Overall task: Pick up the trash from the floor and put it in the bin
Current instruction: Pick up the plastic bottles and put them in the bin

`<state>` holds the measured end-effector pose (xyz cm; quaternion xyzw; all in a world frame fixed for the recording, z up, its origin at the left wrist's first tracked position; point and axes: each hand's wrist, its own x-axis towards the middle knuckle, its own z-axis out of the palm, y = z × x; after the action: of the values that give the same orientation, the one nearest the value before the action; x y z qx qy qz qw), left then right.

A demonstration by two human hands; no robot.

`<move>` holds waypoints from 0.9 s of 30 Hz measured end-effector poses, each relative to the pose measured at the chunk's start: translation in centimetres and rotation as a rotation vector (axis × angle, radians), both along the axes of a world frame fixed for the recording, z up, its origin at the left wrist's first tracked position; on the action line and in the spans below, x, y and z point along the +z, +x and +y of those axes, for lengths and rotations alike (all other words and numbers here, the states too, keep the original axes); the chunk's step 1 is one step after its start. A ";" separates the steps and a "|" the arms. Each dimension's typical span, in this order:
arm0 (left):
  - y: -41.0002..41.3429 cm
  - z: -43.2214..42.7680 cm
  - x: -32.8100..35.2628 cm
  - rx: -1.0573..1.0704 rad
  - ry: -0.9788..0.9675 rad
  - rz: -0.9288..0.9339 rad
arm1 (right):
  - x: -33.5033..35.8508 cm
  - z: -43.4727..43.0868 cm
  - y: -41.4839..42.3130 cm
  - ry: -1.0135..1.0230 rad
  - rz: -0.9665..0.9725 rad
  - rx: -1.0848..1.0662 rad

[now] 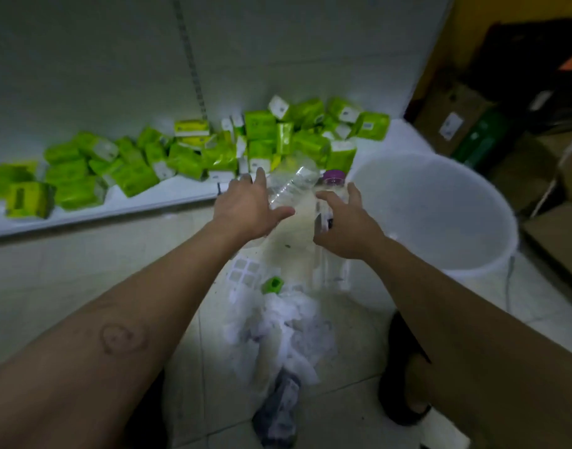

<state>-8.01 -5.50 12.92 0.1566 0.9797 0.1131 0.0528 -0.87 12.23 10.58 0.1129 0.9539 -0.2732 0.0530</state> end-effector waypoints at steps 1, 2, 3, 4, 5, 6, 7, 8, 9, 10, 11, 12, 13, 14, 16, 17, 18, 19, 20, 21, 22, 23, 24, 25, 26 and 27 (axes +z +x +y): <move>0.2 1.5 1.1 0.001 0.008 0.014 | 1.1 1.7 0.7 -0.004 0.026 -0.035; 0.4 3.0 2.0 -0.006 0.010 0.024 | 1.9 3.4 1.5 -0.011 0.048 -0.075; 0.6 4.5 2.7 -0.023 0.004 0.035 | 2.6 5.0 2.2 -0.016 0.070 -0.113; 0.9 6.1 3.2 -0.042 -0.006 0.044 | 3.0 6.7 2.9 -0.022 0.088 -0.150; 1.3 7.7 3.5 -0.059 -0.012 0.045 | 3.2 8.3 3.6 -0.027 0.099 -0.185; 1.7 9.4 3.7 -0.070 -0.009 0.034 | 3.2 9.8 4.2 -0.044 0.097 -0.221; 2.0 11.1 3.6 -0.080 0.005 0.013 | 3.1 11.2 4.7 -0.073 0.093 -0.258; 2.3 12.7 3.4 -0.089 0.028 -0.015 | 2.8 12.5 5.1 -0.112 0.089 -0.292; 2.5 14.3 3.0 -0.092 0.056 -0.044 | 2.4 13.6 5.4 -0.154 0.091 -0.323; 2.5 15.9 2.7 -0.088 0.088 -0.073 | 2.0 14.7 5.5 -0.193 0.093 -0.353; 2.5 17.2 2.3 -0.079 0.121 -0.099 | 1.6 15.8 5.5 -0.224 0.096 -0.386; 2.4 18.5 1.9 -0.065 0.155 -0.120 | 1.3 16.9 5.4 -0.249 0.099 -0.425; 2.3 19.6 1.6 -0.050 0.191 -0.137 | 1.0 18.0 5.3 -0.260 0.107 -0.458; 2.2 20.6 1.2 -0.035 0.229 -0.154 | 0.8 19.1 5.2 -0.264 0.117 -0.485; 2.0 22.3 0.5 -0.008 0.286 -0.184 | 0.5 20.9 5.1 -0.247 0.152 -0.514; 1.9 23.0 0.2 0.005 0.311 -0.198 | 0.4 21.5 5.0 -0.224 0.182 -0.517; 1.8 23.6 -0.1 0.020 0.341 -0.213 | 0.4 21.9 4.9 -0.215 0.211 -0.522; 1.7 23.9 -0.3 0.033 0.370 -0.225 | 0.4 22.0 4.8 -0.225 0.225 -0.533; 1.6 24.1 -0.5 0.041 0.388 -0.231 | 0.4 21.8 4.6 -0.250 0.222 -0.548; 1.6 24.0 -0.6 0.038 0.387 -0.227 | 0.5 21.5 4.3 -0.263 0.214 -0.545; 1.5 23.7 -0.6 0.025 0.367 -0.220 | 0.5 21.0 3.9 -0.254 0.203 -0.523; 1.5 23.0 -0.7 0.006 0.338 -0.208 | 0.5 20.1 3.6 -0.216 0.185 -0.484; 1.6 22.1 -0.7 -0.011 0.308 -0.195 | 0.6 19.2 3.3 -0.171 0.165 -0.443; 1.7 21.0 -0.7 -0.023 0.279 -0.177 | 0.8 18.1 3.1 -0.129 0.149 -0.397; 1.9 19.7 -0.6 -0.033 0.246 -0.155 | 1.0 16.9 2.9 -0.102 0.128 -0.351; 2.2 18.3 -0.4 -0.047 0.212 -0.128 | 1.2 15.6 2.8 -0.077 0.109 -0.302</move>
<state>-5.79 12.85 12.50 0.1766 0.9530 0.2245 0.1008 1.96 27.88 11.78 0.2378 0.9163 -0.3202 -0.0364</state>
